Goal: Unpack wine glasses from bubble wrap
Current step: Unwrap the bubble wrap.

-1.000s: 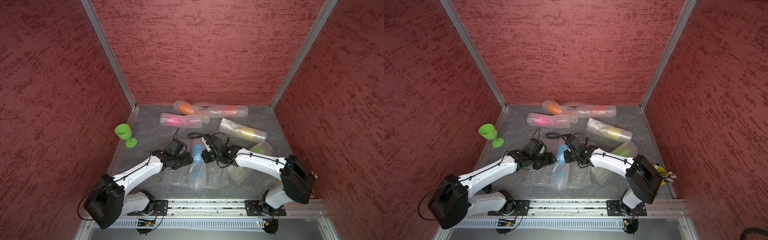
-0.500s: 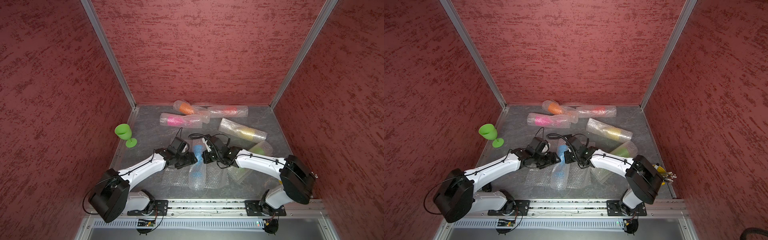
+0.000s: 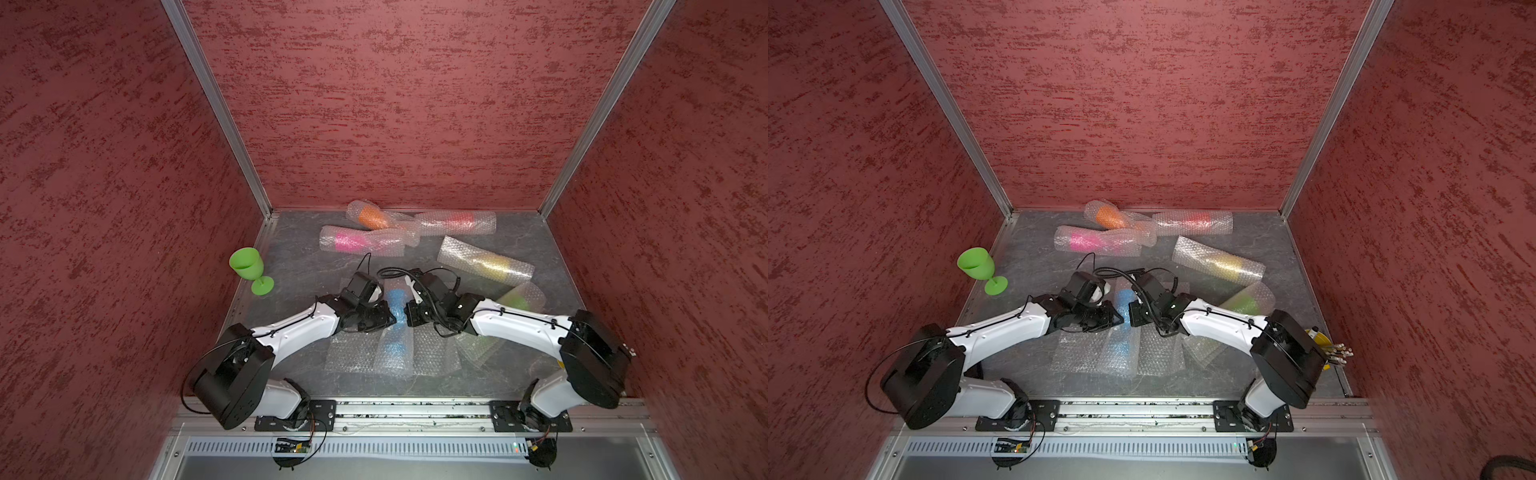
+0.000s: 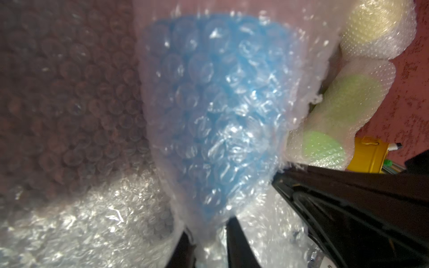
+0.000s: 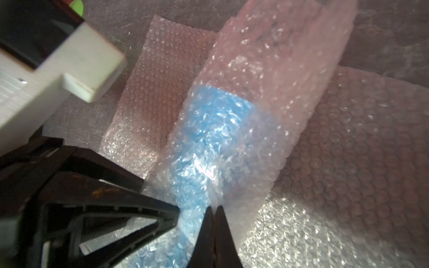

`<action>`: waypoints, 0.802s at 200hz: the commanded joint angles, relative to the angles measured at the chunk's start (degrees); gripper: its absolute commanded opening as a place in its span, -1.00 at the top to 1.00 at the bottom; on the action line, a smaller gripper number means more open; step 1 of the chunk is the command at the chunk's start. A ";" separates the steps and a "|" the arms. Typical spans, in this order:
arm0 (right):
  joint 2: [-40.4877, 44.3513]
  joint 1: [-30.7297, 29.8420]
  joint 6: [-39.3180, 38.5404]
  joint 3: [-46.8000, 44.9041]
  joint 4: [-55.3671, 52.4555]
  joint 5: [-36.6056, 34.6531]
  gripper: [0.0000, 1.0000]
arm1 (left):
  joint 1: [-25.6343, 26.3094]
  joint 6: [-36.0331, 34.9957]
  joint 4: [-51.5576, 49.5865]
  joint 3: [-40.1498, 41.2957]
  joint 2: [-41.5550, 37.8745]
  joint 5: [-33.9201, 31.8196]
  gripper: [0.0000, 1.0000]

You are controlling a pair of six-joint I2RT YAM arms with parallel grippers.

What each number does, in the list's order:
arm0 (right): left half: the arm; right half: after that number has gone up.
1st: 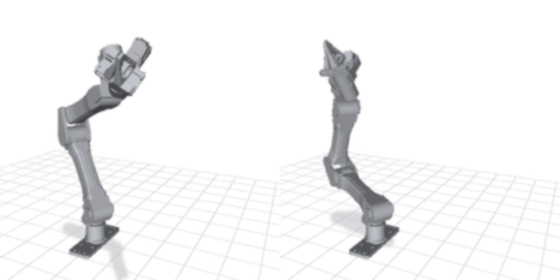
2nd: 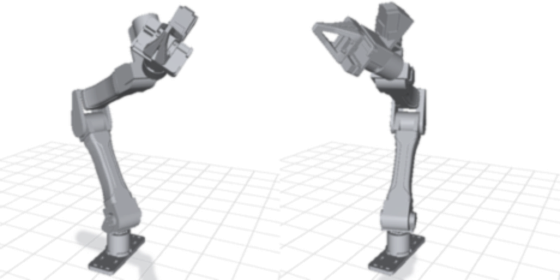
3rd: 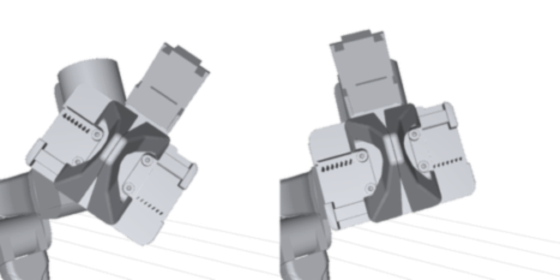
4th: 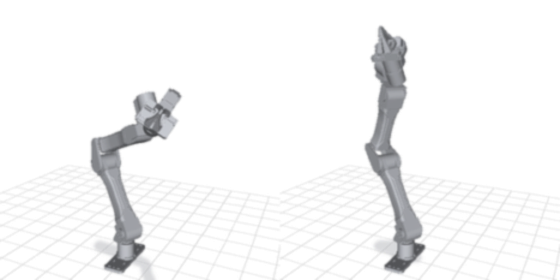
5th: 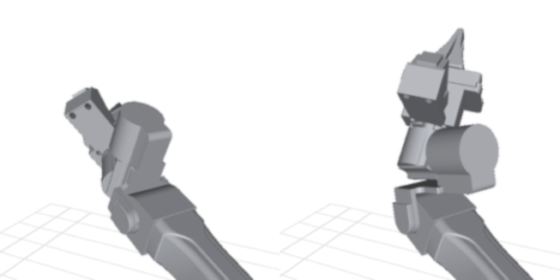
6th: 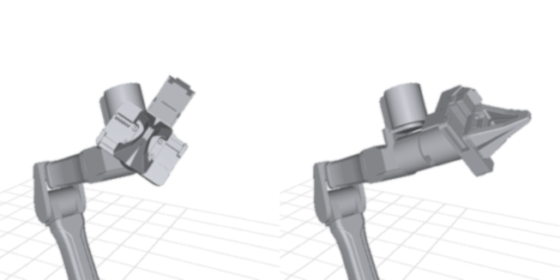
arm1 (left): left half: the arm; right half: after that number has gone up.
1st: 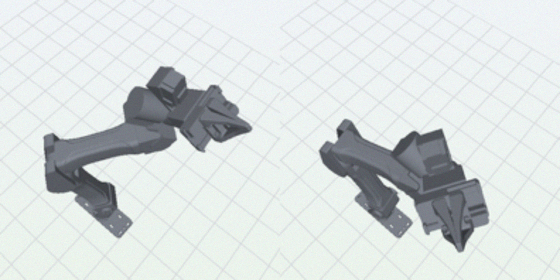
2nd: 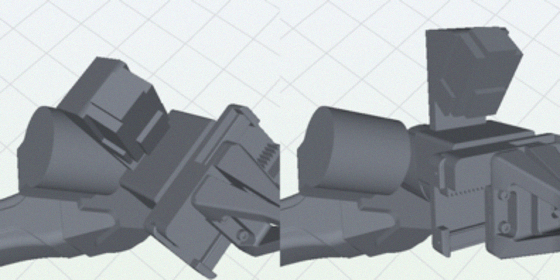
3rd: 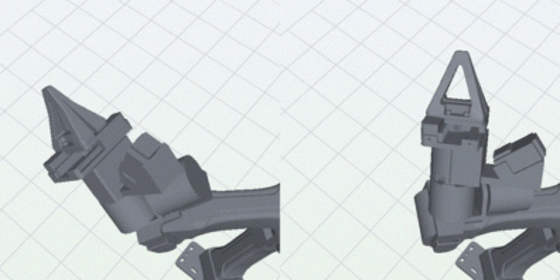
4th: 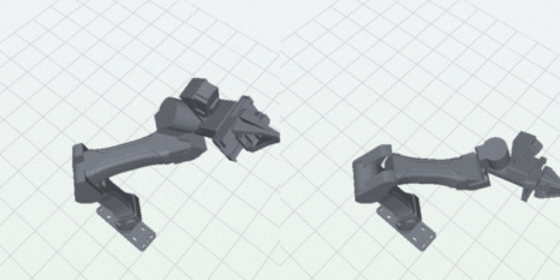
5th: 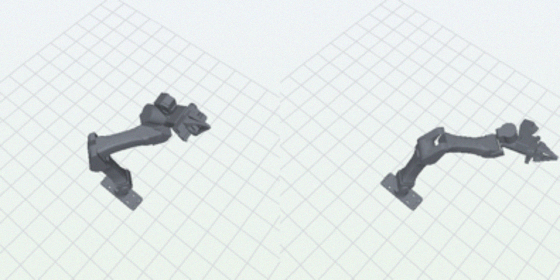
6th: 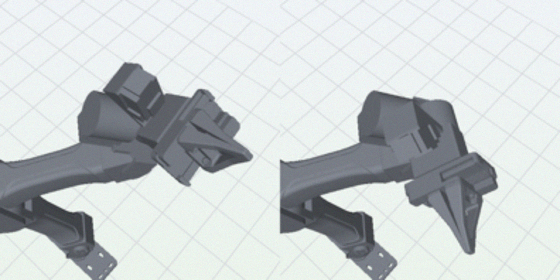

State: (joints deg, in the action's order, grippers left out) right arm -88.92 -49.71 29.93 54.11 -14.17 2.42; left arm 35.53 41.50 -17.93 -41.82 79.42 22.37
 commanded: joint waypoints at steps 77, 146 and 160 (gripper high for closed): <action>9.16 3.05 1.50 -2.96 -2.50 -13.84 1.00 | -1.23 -1.15 -4.81 -1.03 -8.31 -5.38 1.00; 13.35 6.38 1.83 -8.63 4.01 -11.30 1.00 | -1.26 -1.42 -3.92 -0.19 -9.41 -6.11 1.00; 13.71 6.47 1.97 -9.36 4.73 -11.22 1.00 | -0.67 -1.33 -3.07 0.15 -9.87 -6.54 1.00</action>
State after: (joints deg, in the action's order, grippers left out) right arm -77.14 -43.59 31.09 45.47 -13.41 -7.81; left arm 34.24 41.10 -21.37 -42.70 71.02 17.61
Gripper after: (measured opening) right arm 0.045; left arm 0.053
